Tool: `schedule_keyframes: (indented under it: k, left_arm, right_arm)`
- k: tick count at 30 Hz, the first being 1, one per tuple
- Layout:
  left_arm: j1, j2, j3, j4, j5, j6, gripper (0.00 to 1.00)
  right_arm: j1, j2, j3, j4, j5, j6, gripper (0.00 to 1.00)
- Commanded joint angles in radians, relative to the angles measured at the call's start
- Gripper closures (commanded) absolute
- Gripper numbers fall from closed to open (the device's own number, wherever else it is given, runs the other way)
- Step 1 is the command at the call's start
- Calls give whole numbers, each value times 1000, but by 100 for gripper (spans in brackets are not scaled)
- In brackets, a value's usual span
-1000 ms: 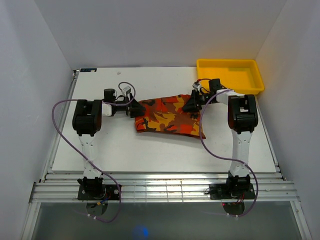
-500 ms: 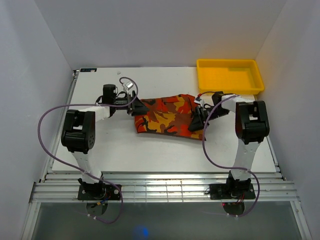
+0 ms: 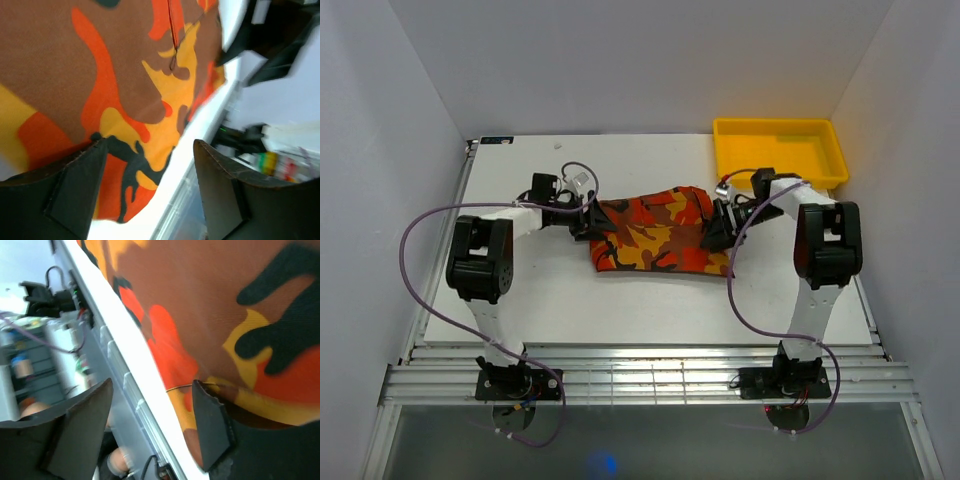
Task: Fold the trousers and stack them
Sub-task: Neatly place the folded trousers to the corner
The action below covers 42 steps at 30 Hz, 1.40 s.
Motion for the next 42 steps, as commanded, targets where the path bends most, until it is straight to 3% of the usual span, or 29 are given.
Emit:
schedule_keyframes:
  k: [1, 4, 7, 8, 12, 17, 21, 24, 30, 36, 42]
  left_arm:
    - [2, -239, 97, -126, -258, 164, 17]
    - [-12, -311, 212, -251, -421, 247, 2]
    - [-30, -315, 278, -356, -537, 252, 2]
    - [-47, -299, 322, -387, -645, 246, 2]
    - [-53, -275, 378, -496, -796, 218, 2]
    - [-53, -337, 323, -480, -781, 235, 2]
    - [-55, -370, 297, -491, -813, 240, 2]
    - [-55, -387, 257, -493, -867, 225, 2]
    - [-61, -380, 185, -528, -901, 205, 2]
    - [-94, -381, 126, -546, -913, 168, 2]
    - [-167, -450, 5, -514, -951, 120, 2]
  right_arm:
    - [-73, -181, 128, -1, 82, 21, 27]
    - [-92, -209, 169, 40, 248, 95, 25]
    - [-92, -190, 127, 105, 384, 130, 23]
    - [-92, -172, 126, 131, 418, 135, 23]
    - [-81, 6, 191, 134, 446, 153, 24]
    - [-24, 107, 247, 179, 437, 172, 25]
    - [52, 110, 202, 218, 408, 198, 35]
    - [126, 104, 178, 267, 376, 239, 37]
    - [266, 161, 284, 306, 297, 368, 43]
    - [341, 186, 320, 399, 184, 515, 35]
    - [272, 78, 330, 354, 259, 475, 15]
